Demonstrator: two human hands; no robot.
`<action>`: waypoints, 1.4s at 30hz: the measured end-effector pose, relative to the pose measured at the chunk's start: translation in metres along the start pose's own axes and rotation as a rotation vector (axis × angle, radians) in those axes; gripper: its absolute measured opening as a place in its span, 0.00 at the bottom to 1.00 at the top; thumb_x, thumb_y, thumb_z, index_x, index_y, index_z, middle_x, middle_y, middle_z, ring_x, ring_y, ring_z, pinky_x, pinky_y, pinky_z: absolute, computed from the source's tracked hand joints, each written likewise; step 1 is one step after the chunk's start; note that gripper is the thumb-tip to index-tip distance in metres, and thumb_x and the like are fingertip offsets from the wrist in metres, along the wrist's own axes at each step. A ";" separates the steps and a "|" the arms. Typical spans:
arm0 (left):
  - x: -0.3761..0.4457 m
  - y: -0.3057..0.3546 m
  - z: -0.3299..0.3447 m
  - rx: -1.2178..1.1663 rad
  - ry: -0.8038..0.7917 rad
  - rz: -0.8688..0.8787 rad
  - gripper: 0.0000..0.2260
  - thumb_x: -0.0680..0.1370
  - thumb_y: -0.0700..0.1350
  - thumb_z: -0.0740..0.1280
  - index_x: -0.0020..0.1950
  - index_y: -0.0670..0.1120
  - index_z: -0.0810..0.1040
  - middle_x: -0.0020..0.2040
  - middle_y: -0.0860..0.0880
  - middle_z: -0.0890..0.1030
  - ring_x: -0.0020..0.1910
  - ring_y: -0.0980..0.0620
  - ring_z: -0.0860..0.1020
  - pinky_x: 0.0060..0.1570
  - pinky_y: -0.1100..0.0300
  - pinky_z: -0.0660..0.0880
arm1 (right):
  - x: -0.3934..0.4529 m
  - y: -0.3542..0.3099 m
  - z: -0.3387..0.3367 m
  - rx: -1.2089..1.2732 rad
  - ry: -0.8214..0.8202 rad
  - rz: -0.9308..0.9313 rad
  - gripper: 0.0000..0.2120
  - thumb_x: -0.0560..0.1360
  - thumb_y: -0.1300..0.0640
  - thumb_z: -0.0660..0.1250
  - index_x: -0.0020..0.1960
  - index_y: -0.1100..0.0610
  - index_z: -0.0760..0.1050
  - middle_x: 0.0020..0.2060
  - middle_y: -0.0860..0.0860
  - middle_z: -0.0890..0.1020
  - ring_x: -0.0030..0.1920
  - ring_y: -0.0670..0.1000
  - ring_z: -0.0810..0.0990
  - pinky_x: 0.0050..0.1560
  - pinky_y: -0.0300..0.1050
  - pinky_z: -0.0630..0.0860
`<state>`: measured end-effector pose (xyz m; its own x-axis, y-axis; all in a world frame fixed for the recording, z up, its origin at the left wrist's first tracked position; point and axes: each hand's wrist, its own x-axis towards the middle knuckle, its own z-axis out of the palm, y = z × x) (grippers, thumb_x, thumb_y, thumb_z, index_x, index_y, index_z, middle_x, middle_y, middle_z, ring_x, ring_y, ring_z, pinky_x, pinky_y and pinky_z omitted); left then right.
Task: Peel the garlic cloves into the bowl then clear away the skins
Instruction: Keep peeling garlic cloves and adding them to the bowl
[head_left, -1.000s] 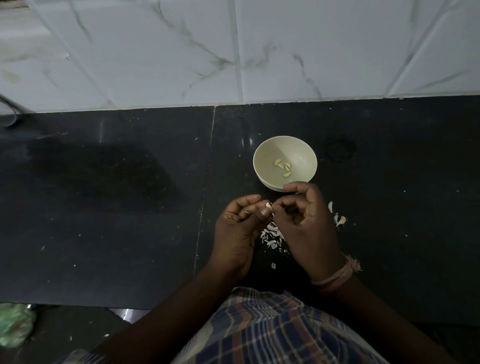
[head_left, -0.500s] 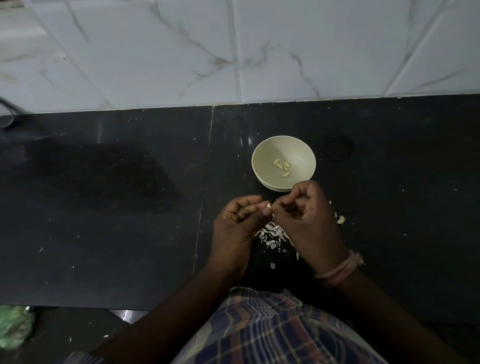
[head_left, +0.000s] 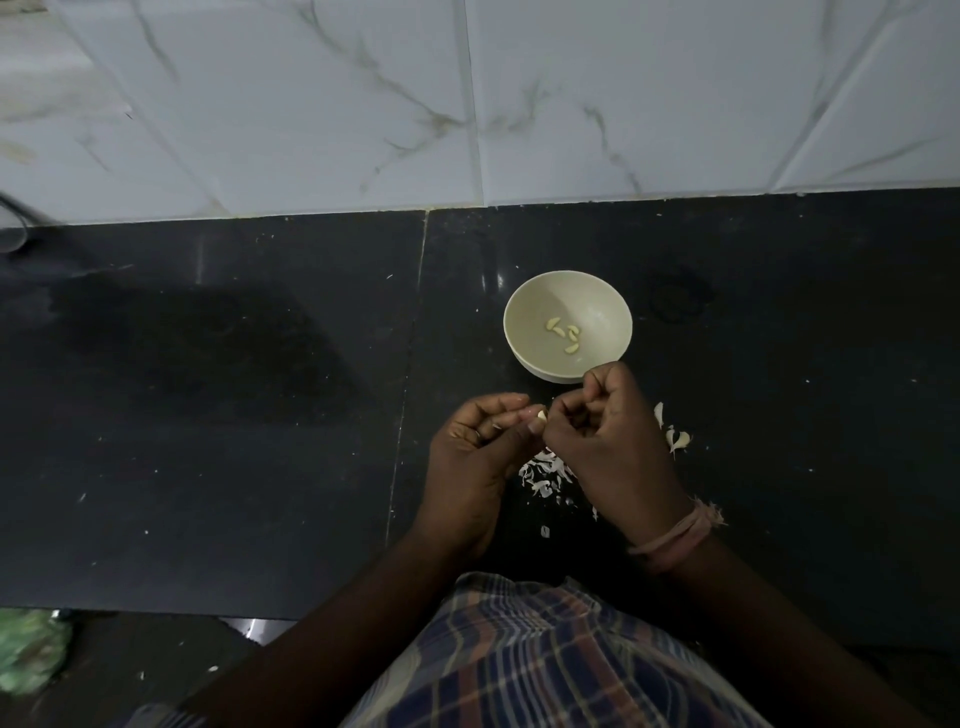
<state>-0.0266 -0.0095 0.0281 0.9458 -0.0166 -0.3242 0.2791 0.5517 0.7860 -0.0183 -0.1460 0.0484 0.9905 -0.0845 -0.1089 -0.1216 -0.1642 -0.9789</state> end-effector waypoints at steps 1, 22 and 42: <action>0.000 0.000 0.000 -0.021 0.000 -0.012 0.11 0.72 0.33 0.72 0.54 0.39 0.80 0.48 0.39 0.85 0.50 0.46 0.85 0.50 0.55 0.82 | 0.000 0.001 0.000 0.000 0.006 0.008 0.20 0.70 0.63 0.77 0.47 0.53 0.65 0.40 0.56 0.83 0.38 0.46 0.80 0.42 0.44 0.80; 0.007 0.002 0.004 -0.193 0.093 -0.238 0.12 0.74 0.34 0.71 0.57 0.39 0.79 0.48 0.42 0.85 0.46 0.50 0.84 0.50 0.59 0.83 | -0.001 0.020 0.001 -0.061 0.112 0.154 0.10 0.83 0.52 0.62 0.46 0.55 0.77 0.34 0.48 0.81 0.35 0.45 0.78 0.39 0.45 0.74; 0.011 0.000 0.010 -0.104 0.101 -0.186 0.12 0.74 0.32 0.71 0.56 0.39 0.78 0.50 0.39 0.85 0.48 0.46 0.85 0.47 0.57 0.83 | -0.009 0.016 0.001 -0.324 0.184 -0.201 0.02 0.74 0.60 0.74 0.46 0.55 0.84 0.41 0.45 0.83 0.43 0.43 0.81 0.44 0.31 0.76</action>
<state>-0.0140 -0.0182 0.0300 0.8567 -0.0452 -0.5138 0.4235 0.6302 0.6507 -0.0290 -0.1470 0.0340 0.9719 -0.1888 0.1406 0.0300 -0.4931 -0.8694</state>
